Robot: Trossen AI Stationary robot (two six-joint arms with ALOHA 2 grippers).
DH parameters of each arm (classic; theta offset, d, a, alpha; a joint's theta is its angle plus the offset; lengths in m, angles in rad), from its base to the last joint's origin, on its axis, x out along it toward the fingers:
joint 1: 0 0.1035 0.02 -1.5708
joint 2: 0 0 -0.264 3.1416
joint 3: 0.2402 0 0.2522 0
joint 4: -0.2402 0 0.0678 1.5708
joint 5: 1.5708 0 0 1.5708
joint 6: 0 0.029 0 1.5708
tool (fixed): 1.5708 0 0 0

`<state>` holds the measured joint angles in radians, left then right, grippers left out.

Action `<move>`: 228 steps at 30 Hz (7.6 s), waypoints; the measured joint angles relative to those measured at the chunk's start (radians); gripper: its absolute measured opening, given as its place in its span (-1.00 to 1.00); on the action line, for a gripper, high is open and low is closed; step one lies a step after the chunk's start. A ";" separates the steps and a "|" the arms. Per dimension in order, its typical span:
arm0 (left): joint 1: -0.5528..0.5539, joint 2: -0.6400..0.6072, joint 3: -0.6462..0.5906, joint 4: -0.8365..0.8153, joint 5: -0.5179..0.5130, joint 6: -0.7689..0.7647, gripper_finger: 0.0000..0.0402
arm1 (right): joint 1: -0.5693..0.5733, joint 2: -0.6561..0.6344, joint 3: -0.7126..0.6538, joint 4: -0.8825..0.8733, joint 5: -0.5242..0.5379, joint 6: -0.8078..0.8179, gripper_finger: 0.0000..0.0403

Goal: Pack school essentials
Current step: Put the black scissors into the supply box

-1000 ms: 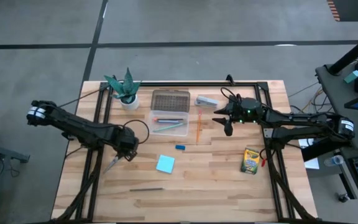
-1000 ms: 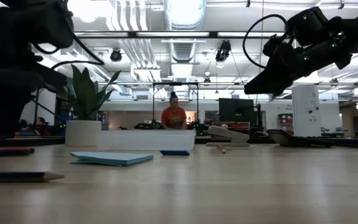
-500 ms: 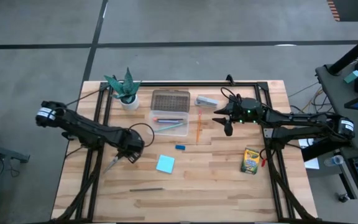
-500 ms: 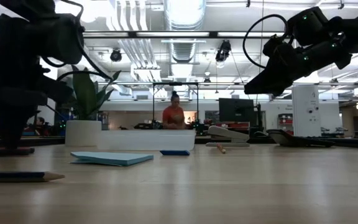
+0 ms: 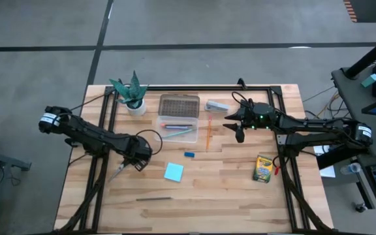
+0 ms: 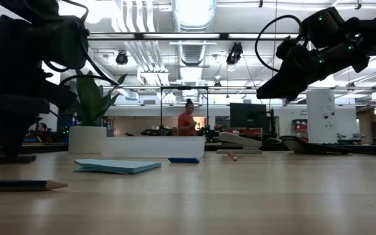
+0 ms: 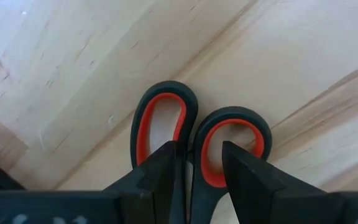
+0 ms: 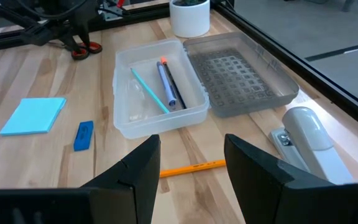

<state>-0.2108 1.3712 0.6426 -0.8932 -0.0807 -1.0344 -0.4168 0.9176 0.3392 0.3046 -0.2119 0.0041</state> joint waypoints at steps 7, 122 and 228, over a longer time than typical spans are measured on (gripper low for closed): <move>0.000 0.000 0.036 -0.005 -0.012 0.023 -0.42 | 0.000 0.000 0.000 0.000 0.000 0.002 -0.17; -0.177 -0.180 0.046 0.113 -0.229 0.436 -1.00 | 0.062 0.000 -0.001 0.061 0.001 -0.031 -0.17; -0.183 -0.113 -0.298 0.612 -0.315 0.407 -0.79 | 0.085 0.000 -0.009 0.073 0.005 -0.073 -0.17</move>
<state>-0.3939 1.2582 0.3444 -0.2812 -0.3958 -0.6272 -0.3317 0.9180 0.3305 0.3779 -0.2065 -0.0685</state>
